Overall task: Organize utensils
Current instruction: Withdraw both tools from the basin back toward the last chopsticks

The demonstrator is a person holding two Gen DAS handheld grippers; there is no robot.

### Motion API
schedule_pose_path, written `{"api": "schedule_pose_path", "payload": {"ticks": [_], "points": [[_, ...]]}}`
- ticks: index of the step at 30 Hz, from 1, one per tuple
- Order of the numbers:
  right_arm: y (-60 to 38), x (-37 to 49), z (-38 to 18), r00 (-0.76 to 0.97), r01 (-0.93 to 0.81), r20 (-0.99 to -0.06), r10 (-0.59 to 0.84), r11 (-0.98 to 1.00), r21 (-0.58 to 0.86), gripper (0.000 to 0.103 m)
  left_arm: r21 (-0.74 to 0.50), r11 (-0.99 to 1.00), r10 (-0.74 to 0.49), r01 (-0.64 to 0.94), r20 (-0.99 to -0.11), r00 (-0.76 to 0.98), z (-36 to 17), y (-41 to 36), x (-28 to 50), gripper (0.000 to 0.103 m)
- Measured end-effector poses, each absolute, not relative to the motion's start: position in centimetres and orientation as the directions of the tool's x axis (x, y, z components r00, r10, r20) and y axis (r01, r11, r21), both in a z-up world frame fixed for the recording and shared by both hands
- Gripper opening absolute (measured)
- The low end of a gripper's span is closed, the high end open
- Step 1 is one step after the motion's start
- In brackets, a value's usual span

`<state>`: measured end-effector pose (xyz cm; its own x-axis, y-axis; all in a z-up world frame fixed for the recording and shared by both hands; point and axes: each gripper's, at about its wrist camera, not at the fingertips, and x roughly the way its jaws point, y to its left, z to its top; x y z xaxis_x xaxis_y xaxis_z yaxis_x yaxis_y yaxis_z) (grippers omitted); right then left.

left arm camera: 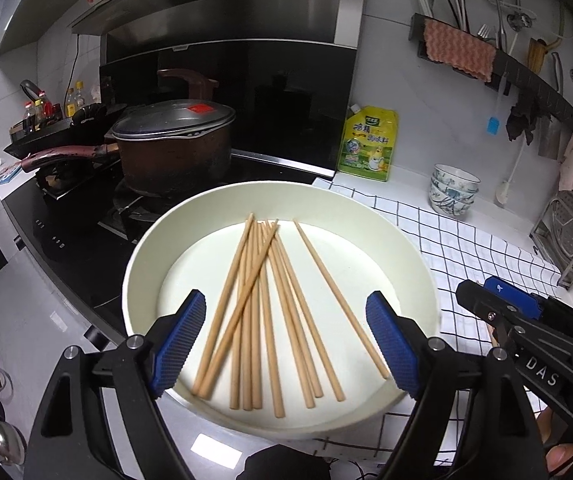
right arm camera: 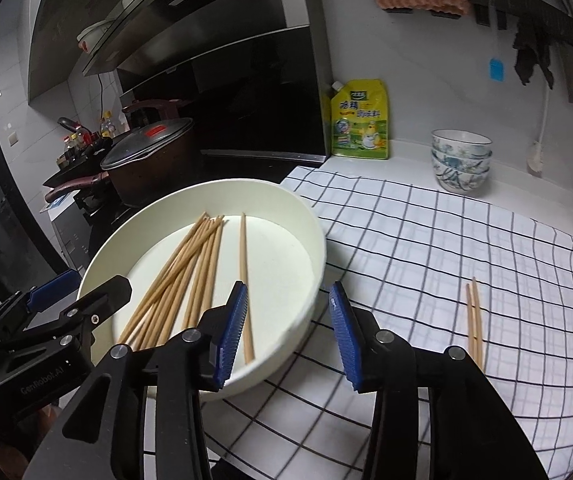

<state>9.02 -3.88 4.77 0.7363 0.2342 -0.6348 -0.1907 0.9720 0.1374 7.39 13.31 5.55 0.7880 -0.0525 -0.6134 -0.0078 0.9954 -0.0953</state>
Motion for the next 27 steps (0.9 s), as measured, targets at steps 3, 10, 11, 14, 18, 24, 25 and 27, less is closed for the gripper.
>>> {"api": "schedule_pose_path", "payload": {"ticks": [3, 10, 11, 14, 18, 24, 25, 27], "points": [[-5.3, 8.2, 4.9, 0.746, -0.172, -0.63, 0.215, 0.977, 0.13, 0.044, -0.093, 0.996, -0.064, 0.009, -0.614, 0.787, 5.6, 12.1, 7.0, 0.082], [-9.0, 6.1, 4.9, 0.76, -0.12, -0.627, 0.17, 0.985, 0.121, 0.048, -0.08, 0.995, -0.101, 0.065, -0.618, 0.78, 5.4, 8.9, 6.0, 0.084], [-9.4, 5.9, 4.9, 0.761, -0.114, -0.627, 0.164, 0.986, 0.12, 0.049, -0.078, 0.994, -0.105, 0.073, -0.617, 0.78, 5.4, 8.4, 5.9, 0.084], [-10.9, 5.2, 4.6, 0.762, -0.092, -0.631, 0.147, 0.989, 0.118, 0.05, -0.068, 0.993, -0.117, 0.096, -0.619, 0.776, 5.2, 7.0, 5.5, 0.085], [-12.4, 4.4, 4.2, 0.76, -0.073, -0.637, 0.129, 0.991, 0.112, 0.05, -0.064, 0.991, -0.135, 0.122, -0.625, 0.769, 5.0, 5.3, 5.0, 0.087], [-15.2, 3.3, 3.3, 0.756, -0.043, -0.645, 0.11, 0.992, 0.118, 0.052, -0.058, 0.986, -0.158, 0.158, -0.631, 0.76, 4.6, 2.8, 4.5, 0.088], [-15.6, 3.2, 3.1, 0.756, -0.038, -0.646, 0.105, 0.992, 0.117, 0.052, -0.054, 0.985, -0.161, 0.163, -0.631, 0.759, 4.5, 2.4, 4.3, 0.089], [-16.4, 3.0, 2.8, 0.753, -0.027, -0.651, 0.098, 0.993, 0.117, 0.052, -0.049, 0.983, -0.166, 0.175, -0.633, 0.757, 4.3, 1.5, 4.1, 0.089]]}}
